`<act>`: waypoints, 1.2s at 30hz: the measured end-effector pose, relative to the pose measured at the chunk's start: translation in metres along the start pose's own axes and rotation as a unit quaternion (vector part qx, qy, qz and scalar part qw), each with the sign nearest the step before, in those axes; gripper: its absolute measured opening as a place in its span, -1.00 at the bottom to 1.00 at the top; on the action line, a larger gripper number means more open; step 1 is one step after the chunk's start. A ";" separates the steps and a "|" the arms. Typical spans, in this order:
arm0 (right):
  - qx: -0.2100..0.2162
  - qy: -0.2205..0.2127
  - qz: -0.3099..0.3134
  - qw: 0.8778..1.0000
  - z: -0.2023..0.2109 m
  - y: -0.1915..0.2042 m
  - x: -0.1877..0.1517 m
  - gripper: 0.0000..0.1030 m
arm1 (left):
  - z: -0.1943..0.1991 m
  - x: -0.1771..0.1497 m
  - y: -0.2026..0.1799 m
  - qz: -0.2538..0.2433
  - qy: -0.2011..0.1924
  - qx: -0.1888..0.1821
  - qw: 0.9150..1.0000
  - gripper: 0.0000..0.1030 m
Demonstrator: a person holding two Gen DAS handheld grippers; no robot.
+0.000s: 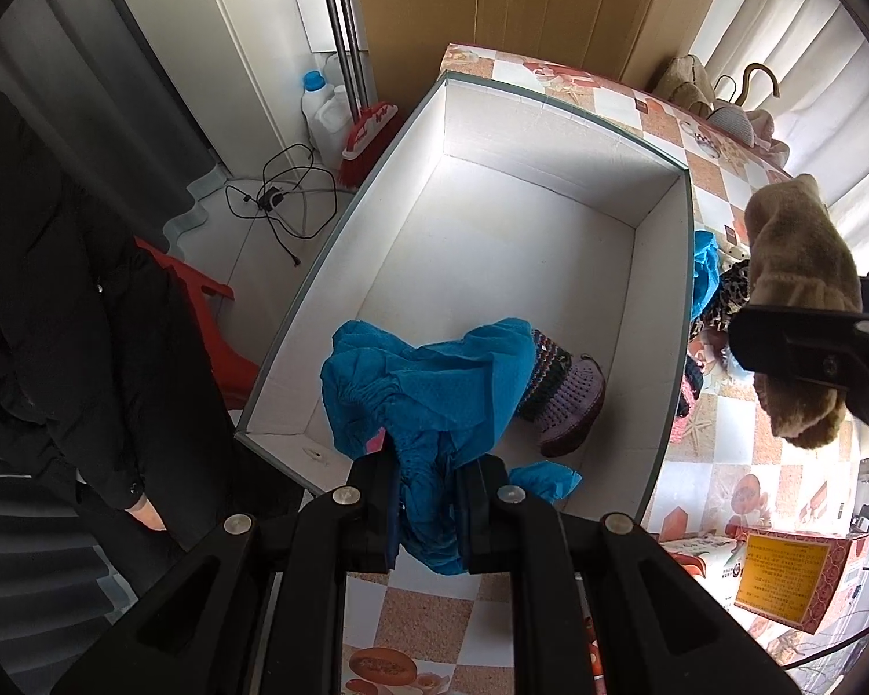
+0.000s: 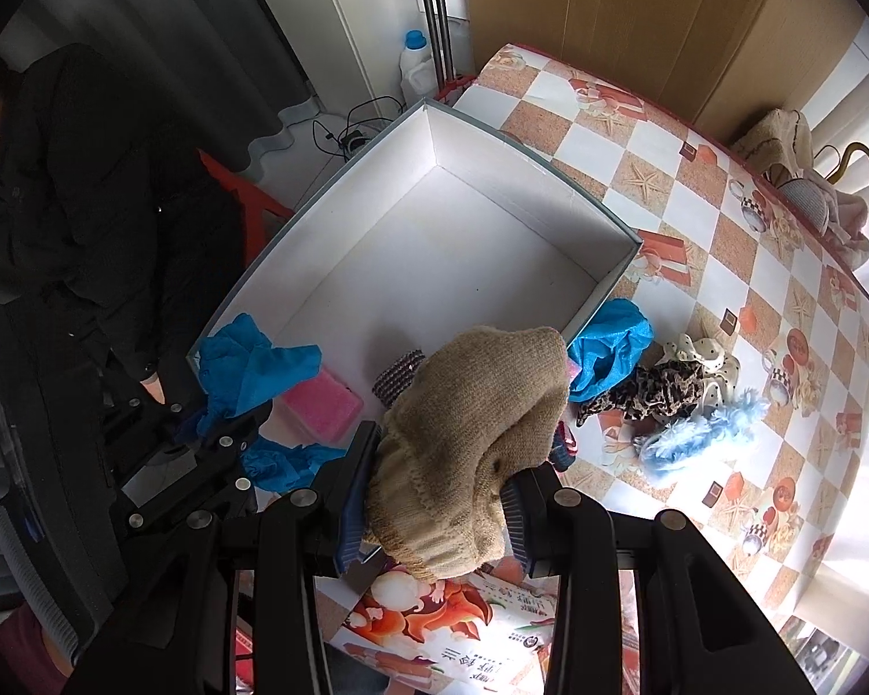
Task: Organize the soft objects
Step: 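Carry the beige glove and blue cloth over the white box, then open both grippers to drop the glove and blue cloth into the box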
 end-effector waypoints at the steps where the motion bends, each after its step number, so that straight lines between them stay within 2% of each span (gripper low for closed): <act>1: -0.001 0.000 0.008 1.000 -0.003 0.003 0.002 -0.23 | -0.001 0.000 0.000 0.000 0.001 0.000 1.000 -0.70; 29: 0.003 0.007 0.022 1.000 -0.031 0.007 0.021 -0.22 | -0.018 0.004 -0.004 -0.004 0.014 -0.007 1.000 -0.69; 31: 0.005 0.010 0.024 1.000 -0.032 0.008 0.021 -0.12 | -0.015 0.005 -0.004 -0.005 0.007 -0.011 1.000 -0.56; 32: 0.005 0.009 0.025 1.000 -0.032 0.008 0.021 -0.12 | -0.015 0.006 -0.005 -0.007 0.004 -0.011 1.000 -0.29; 33: 0.004 0.009 0.026 1.000 -0.032 0.007 0.021 -0.12 | -0.013 0.006 -0.006 -0.008 -0.001 -0.010 1.000 0.13; 35: 0.003 0.010 0.028 1.000 -0.032 0.007 0.021 0.06 | -0.009 0.007 -0.006 -0.006 -0.015 -0.011 1.000 0.56; 36: 0.001 0.009 0.029 1.000 -0.032 0.007 0.021 0.30 | -0.006 0.007 -0.006 -0.005 -0.019 -0.013 1.000 0.60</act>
Point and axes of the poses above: each gripper's, at about its wrist camera, not at the fingertips, and z roughly against the way its jaws point, y to its left, x to its top, the point moved 4 cm from there along -z, roughly the way its jaws point, and after that the axes turned 14 degrees about -y, right-handed, at the moved point
